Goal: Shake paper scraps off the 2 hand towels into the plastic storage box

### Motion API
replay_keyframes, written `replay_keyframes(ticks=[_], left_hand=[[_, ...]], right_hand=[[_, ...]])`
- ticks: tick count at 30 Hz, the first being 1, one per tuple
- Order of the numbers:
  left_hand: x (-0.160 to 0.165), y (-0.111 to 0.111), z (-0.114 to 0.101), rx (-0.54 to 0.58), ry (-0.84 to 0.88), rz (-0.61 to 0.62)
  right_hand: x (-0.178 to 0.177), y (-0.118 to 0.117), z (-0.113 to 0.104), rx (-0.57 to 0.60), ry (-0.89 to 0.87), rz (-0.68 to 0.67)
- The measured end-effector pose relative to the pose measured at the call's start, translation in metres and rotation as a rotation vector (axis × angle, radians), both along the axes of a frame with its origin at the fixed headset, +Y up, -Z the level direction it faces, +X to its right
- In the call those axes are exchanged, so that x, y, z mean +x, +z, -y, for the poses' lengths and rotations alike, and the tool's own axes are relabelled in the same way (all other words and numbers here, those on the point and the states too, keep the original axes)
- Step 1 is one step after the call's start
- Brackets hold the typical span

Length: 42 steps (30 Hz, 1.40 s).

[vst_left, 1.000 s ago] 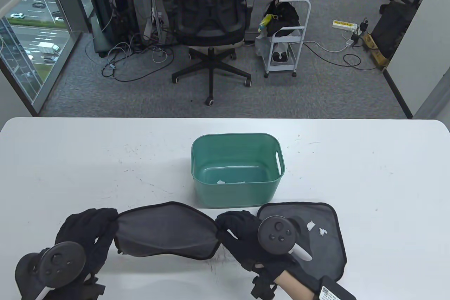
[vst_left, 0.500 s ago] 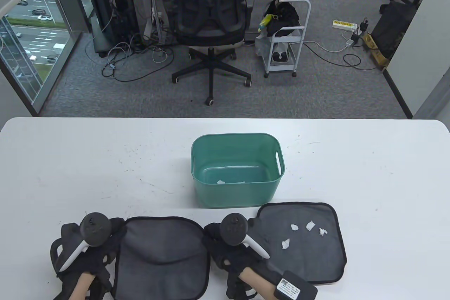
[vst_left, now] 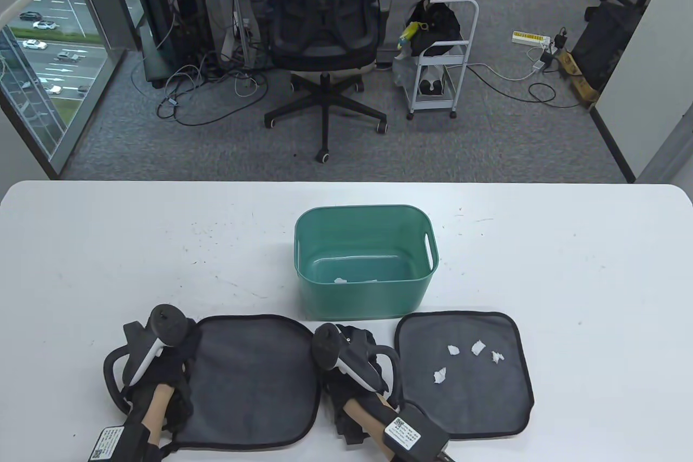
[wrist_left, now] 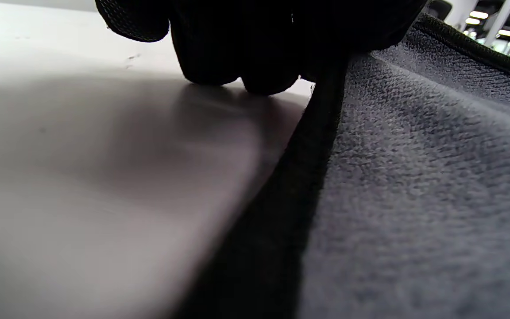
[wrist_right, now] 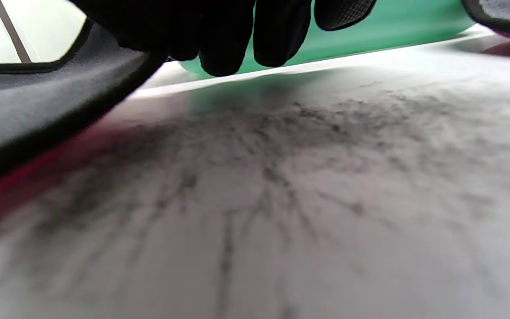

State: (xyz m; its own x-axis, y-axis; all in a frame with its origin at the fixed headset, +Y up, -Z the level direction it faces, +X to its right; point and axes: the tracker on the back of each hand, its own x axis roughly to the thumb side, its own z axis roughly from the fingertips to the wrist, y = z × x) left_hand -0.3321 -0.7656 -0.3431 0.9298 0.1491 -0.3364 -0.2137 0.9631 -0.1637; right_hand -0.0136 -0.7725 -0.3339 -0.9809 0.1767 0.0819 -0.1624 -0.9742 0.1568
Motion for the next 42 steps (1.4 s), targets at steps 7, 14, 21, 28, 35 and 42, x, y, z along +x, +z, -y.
replay_keyframes(ticks=[7, 14, 21, 28, 35, 42], left_hand=[[0.005, 0.000, 0.001, 0.010, -0.047, 0.001], [0.000, 0.007, -0.011, 0.072, 0.032, -0.007], [0.013, 0.037, -0.048, 0.213, 0.153, 0.115], [0.065, 0.064, -0.078, 0.306, 0.249, 0.312], [0.156, 0.065, -0.074, 0.278, 0.256, 0.525], [0.243, 0.046, -0.067, 0.183, 0.225, 0.634]], right_hand=[[-0.005, -0.006, 0.004, -0.002, 0.012, 0.034], [0.008, 0.001, -0.005, -0.059, -0.033, -0.032], [0.050, 0.031, -0.044, -0.092, -0.244, -0.150], [0.128, 0.061, -0.087, 0.028, -0.301, -0.188], [0.244, 0.056, -0.088, 0.167, -0.190, 0.054], [0.315, 0.025, -0.062, 0.012, -0.205, 0.195]])
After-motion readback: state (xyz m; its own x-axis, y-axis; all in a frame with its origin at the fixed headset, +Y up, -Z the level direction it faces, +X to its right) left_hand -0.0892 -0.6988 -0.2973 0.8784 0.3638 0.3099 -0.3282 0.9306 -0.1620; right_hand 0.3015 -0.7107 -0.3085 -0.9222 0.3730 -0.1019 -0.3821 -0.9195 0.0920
